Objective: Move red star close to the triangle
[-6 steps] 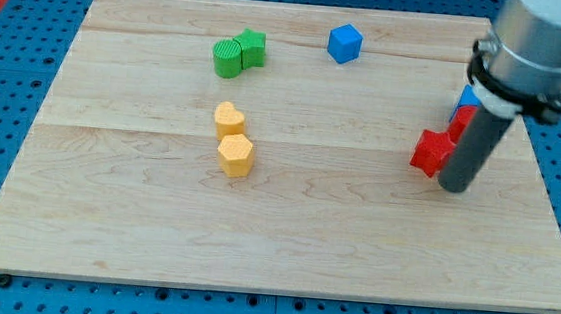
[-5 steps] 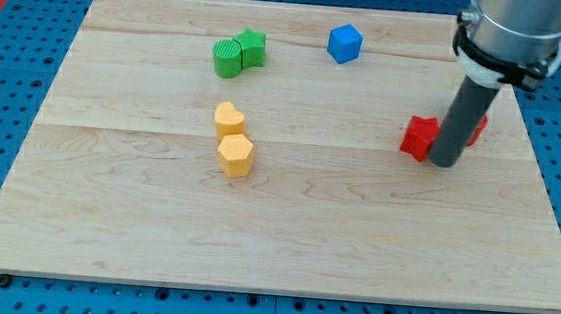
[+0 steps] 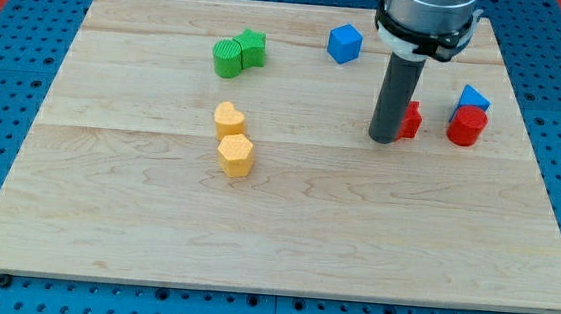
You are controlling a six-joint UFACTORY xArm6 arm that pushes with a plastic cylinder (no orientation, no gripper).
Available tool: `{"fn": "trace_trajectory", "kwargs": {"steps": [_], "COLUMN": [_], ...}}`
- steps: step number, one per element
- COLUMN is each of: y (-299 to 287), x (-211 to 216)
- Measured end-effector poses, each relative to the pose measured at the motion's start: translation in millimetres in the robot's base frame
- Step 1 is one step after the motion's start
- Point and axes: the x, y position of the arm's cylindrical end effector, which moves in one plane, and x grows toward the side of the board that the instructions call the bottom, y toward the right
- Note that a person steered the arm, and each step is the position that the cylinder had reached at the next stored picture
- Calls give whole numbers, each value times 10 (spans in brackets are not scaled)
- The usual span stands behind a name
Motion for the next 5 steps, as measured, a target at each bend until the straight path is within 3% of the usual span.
{"fn": "trace_trajectory", "kwargs": {"steps": [2, 3, 4, 5], "y": [387, 218, -367, -486], "x": [-297, -300, -533, -1072]}}
